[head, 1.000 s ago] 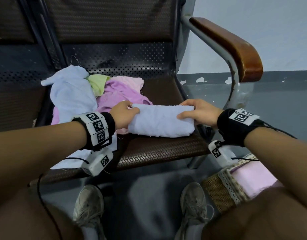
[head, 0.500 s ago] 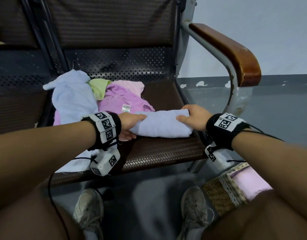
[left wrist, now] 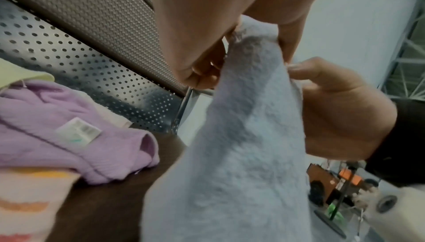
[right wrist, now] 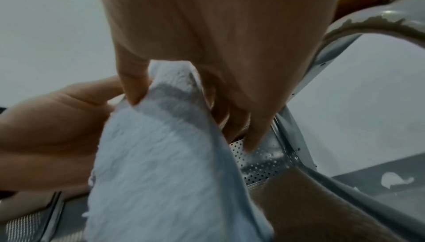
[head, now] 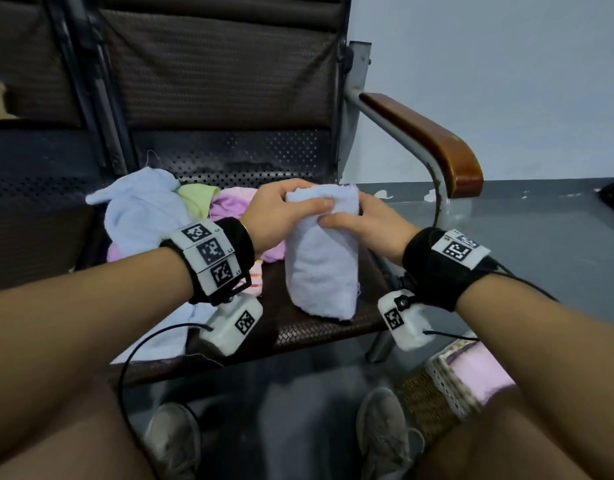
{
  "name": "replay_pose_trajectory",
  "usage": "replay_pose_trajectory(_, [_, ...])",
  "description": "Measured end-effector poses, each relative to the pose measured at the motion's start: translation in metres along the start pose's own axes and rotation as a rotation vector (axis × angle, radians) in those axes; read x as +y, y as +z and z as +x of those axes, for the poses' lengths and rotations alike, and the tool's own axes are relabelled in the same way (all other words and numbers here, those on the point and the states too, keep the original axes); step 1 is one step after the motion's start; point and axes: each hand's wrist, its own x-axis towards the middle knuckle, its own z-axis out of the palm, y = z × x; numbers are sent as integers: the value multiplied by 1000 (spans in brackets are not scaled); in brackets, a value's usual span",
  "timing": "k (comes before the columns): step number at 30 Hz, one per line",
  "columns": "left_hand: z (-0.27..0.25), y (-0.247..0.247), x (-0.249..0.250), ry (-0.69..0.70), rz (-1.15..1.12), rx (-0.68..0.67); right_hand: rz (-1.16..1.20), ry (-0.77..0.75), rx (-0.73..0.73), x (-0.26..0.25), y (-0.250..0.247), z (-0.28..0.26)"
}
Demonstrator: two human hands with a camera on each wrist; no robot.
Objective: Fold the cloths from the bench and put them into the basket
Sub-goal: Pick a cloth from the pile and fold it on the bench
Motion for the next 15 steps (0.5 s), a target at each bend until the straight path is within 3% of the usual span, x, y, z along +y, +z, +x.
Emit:
replay_pose_trajectory(3, [3, 10, 4, 5, -28, 63, 82, 54, 40, -4, -7, -14])
replay_pose_trajectory(6, [4, 30, 2, -52, -115, -15, 284, 114, 75, 2, -19, -31])
replay_pose_trajectory(9, [2, 63, -4, -98, -107, -183, 435, 155, 152, 16, -41, -49])
replay_pose_trajectory(13, [-2, 123, -18, -122, -21, -548, 499, 197, 270, 49, -91, -87])
replay_pose_trajectory(15, [-3, 159, -24, -180, 31, -600, 536, 244, 362, 69, -121, -112])
